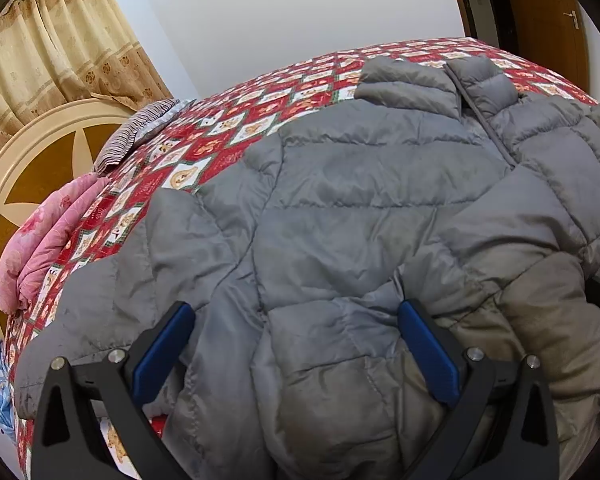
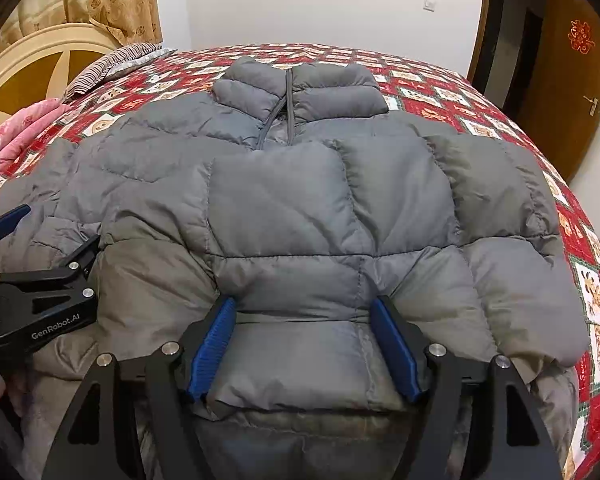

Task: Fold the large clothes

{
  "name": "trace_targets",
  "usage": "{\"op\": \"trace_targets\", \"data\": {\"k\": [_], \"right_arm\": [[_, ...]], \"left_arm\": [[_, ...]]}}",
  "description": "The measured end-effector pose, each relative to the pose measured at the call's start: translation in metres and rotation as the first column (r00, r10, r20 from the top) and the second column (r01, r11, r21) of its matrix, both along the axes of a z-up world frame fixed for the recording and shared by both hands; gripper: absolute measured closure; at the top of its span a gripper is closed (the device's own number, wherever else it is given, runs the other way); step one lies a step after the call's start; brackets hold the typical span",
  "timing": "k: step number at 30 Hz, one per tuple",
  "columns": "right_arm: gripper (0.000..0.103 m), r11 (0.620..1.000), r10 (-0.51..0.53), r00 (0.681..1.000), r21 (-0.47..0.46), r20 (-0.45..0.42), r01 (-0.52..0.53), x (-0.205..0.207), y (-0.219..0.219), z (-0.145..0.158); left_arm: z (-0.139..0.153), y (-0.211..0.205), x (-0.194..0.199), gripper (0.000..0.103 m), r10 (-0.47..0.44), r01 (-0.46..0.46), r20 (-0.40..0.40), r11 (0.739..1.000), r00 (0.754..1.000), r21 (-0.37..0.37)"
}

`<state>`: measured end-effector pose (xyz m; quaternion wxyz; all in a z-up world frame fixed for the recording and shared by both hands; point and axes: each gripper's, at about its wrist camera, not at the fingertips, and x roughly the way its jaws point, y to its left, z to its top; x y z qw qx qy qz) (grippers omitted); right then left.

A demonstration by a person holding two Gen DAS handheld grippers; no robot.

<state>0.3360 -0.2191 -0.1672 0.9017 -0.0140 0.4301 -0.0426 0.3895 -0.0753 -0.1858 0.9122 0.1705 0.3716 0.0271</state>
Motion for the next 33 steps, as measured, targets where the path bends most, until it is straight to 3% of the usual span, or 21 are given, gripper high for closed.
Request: {"op": "trace_targets", "data": {"k": [7, 12, 18, 22, 27, 33], "right_arm": [[0.032, 1.000, -0.004, 1.000, -0.011, 0.004, 0.004, -0.001, 0.001, -0.001], [0.031, 1.000, -0.007, 1.000, -0.015, 0.009, 0.007, -0.002, 0.000, -0.001], [0.030, 1.000, -0.010, 1.000, -0.013, 0.015, 0.011, -0.002, -0.001, -0.002], [0.029, 1.000, -0.013, 1.000, -0.010, 0.018, 0.013, -0.002, -0.001, -0.001], [0.028, 1.000, -0.017, 1.000, -0.022, 0.021, 0.017, -0.003, 0.000, -0.001], [0.027, 0.999, -0.021, 0.999, -0.037, 0.024, 0.022, -0.004, 0.001, -0.001]], "left_arm": [[0.000, -0.001, 0.000, 0.000, -0.002, 0.002, -0.007, 1.000, 1.000, 0.008], [0.008, 0.011, 0.000, 0.000, 0.007, -0.008, -0.021, 0.999, 1.000, -0.035], [0.032, 0.054, -0.014, 0.000, 0.078, -0.077, 0.013, 0.995, 0.997, -0.066], [0.050, 0.116, -0.031, 0.000, 0.154, -0.152, 0.059, 0.988, 0.986, -0.040], [0.050, 0.221, -0.047, 0.000, 0.352, -0.351, 0.067, 0.936, 0.934, -0.023], [0.033, 0.324, -0.051, 0.000, 0.550, -0.547, 0.010, 0.832, 0.835, -0.095]]}}
